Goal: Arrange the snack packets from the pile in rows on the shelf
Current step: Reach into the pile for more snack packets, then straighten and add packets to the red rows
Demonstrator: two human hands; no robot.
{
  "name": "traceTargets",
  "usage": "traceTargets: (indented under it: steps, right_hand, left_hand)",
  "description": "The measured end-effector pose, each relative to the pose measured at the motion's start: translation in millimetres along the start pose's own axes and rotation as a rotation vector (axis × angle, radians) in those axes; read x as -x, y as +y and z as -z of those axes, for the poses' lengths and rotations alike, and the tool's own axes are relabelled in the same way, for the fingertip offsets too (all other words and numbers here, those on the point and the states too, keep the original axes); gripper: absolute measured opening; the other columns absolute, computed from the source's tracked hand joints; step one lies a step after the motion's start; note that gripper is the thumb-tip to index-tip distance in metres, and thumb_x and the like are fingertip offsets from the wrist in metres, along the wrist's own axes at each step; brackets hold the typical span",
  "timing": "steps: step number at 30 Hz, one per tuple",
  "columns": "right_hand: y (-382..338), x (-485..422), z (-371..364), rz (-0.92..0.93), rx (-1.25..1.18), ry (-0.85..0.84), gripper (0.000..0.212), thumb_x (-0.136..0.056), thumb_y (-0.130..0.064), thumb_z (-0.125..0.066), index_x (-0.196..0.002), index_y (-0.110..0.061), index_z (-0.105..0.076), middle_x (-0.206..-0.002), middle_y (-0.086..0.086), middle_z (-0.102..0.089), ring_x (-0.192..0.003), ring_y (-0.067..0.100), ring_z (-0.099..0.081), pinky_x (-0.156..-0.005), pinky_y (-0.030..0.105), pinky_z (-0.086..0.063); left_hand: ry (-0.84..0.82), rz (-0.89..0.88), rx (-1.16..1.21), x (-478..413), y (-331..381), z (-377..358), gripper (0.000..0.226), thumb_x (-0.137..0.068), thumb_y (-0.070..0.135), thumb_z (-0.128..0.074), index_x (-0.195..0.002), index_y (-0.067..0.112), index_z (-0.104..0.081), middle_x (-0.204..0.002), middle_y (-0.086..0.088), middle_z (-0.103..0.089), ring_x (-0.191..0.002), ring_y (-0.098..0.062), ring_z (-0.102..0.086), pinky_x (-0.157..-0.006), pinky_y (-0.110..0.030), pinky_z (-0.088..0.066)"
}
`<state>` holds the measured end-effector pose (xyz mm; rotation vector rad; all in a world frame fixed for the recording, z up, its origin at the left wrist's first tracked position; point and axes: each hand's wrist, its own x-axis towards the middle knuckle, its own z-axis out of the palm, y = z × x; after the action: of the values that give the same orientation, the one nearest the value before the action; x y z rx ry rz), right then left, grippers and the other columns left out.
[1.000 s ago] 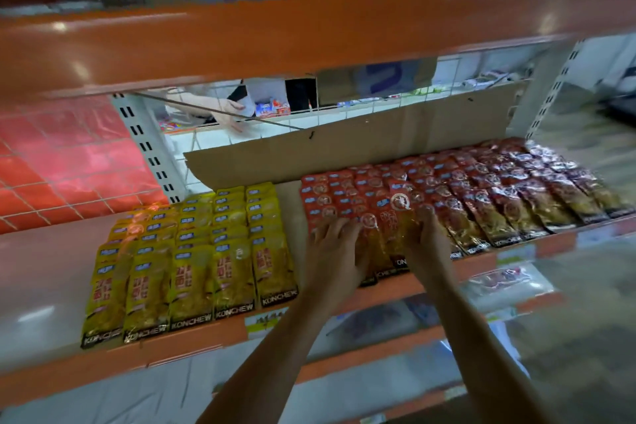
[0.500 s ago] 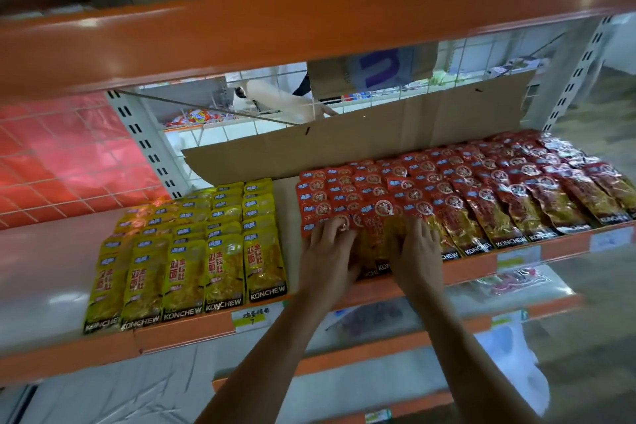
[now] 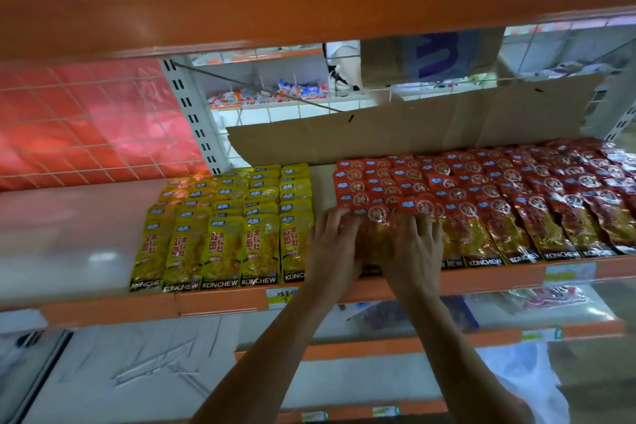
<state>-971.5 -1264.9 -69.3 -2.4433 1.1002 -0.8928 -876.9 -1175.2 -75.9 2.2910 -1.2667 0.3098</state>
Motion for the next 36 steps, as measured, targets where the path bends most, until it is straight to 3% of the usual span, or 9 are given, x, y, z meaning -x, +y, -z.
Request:
traceTargets:
  steps: [6,10,14,16,18,21,27,31,36]
  right_hand:
    - [-76,14,-44,0.247,-0.086,-0.1,0.03,-0.075,-0.021,-0.046,-0.096,-0.006,-0.063,-0.096,0.013,-0.061,-0.089,0.037,-0.054,-0.081,0.038,-0.034]
    - [-140,36,-75,0.33,-0.174,-0.13,0.031,-0.073,-0.018,-0.045,-0.094,-0.006,-0.064,-0.094,0.014,-0.064,-0.085,0.036,-0.057,-0.079,0.036,-0.035]
    - [-213,64,-107,0.398,-0.189,-0.223,0.037,-0.07,-0.023,-0.037,-0.09,-0.007,-0.063,-0.091,0.014,-0.063,-0.087,0.038,-0.058,-0.079,0.039,-0.038]
    - [-249,79,-121,0.401,-0.224,-0.249,0.03,-0.069,-0.019,-0.043,-0.088,-0.007,-0.062,-0.089,0.014,-0.063,-0.085,0.038,-0.058,-0.076,0.038,-0.036]
    - [-285,94,-135,0.41,-0.255,-0.273,0.032,-0.067,-0.015,-0.051,-0.095,-0.006,-0.064,-0.091,0.014,-0.064,-0.085,0.038,-0.059,-0.076,0.038,-0.044]
    - [-334,116,-153,0.438,-0.287,-0.306,0.033,-0.066,-0.016,-0.052,-0.095,-0.006,-0.065,-0.096,0.015,-0.065,-0.088,0.039,-0.059,-0.077,0.04,-0.05]
    - [-420,154,-187,0.432,-0.324,-0.428,0.033,-0.076,-0.011,-0.062,-0.109,-0.007,-0.064,-0.115,0.011,-0.063,-0.111,0.035,-0.053,-0.094,0.043,-0.045]
    - [-466,168,-215,0.486,-0.299,-0.513,0.037,-0.083,-0.01,-0.065,-0.12,-0.008,-0.06,-0.128,0.01,-0.056,-0.123,0.029,-0.044,-0.103,0.036,-0.036]
    - [-526,174,-259,0.533,-0.293,-0.558,0.038,-0.087,-0.016,-0.061,-0.124,-0.01,-0.056,-0.13,0.007,-0.056,-0.124,0.026,-0.044,-0.105,0.032,-0.033]
  left_hand:
    - [0.124,0.113,-0.083,19,-69,38,0.042,-0.074,0.034,-0.05,-0.112,0.022,-0.06,-0.12,-0.005,-0.055,-0.107,-0.031,-0.054,-0.08,-0.041,-0.05]
    - [0.163,0.216,-0.172,40,-127,75,0.041,-0.07,0.026,-0.062,-0.111,0.023,-0.063,-0.119,-0.006,-0.058,-0.107,-0.033,-0.056,-0.079,-0.043,-0.052]
    - [0.203,0.289,-0.226,68,-191,121,0.047,-0.07,0.038,-0.046,-0.11,0.022,-0.065,-0.115,-0.006,-0.06,-0.106,-0.033,-0.057,-0.081,-0.042,-0.051]
    - [0.226,0.31,-0.25,83,-225,142,0.04,-0.069,0.034,-0.059,-0.108,0.023,-0.065,-0.113,-0.005,-0.061,-0.105,-0.033,-0.058,-0.079,-0.042,-0.052]
    - [0.242,0.324,-0.286,99,-261,163,0.038,-0.068,0.031,-0.07,-0.105,0.022,-0.066,-0.112,-0.005,-0.063,-0.105,-0.032,-0.06,-0.077,-0.041,-0.052]
    - [0.259,0.363,-0.308,124,-305,198,0.038,-0.074,0.039,-0.052,-0.103,0.02,-0.067,-0.111,-0.007,-0.064,-0.106,-0.033,-0.06,-0.076,-0.041,-0.052]
    - [0.234,0.522,-0.354,177,-384,245,0.043,-0.07,0.03,-0.078,-0.109,0.014,-0.067,-0.114,-0.013,-0.063,-0.109,-0.038,-0.058,-0.077,-0.048,-0.052]
    - [0.237,0.674,-0.33,195,-429,266,0.046,-0.074,0.031,-0.077,-0.115,0.013,-0.064,-0.12,-0.016,-0.06,-0.115,-0.04,-0.054,-0.084,-0.051,-0.049]
    - [0.26,0.792,-0.318,205,-491,292,0.05,-0.084,0.033,-0.069,-0.126,0.009,-0.056,-0.132,-0.02,-0.052,-0.124,-0.039,-0.045,-0.094,-0.049,-0.042]
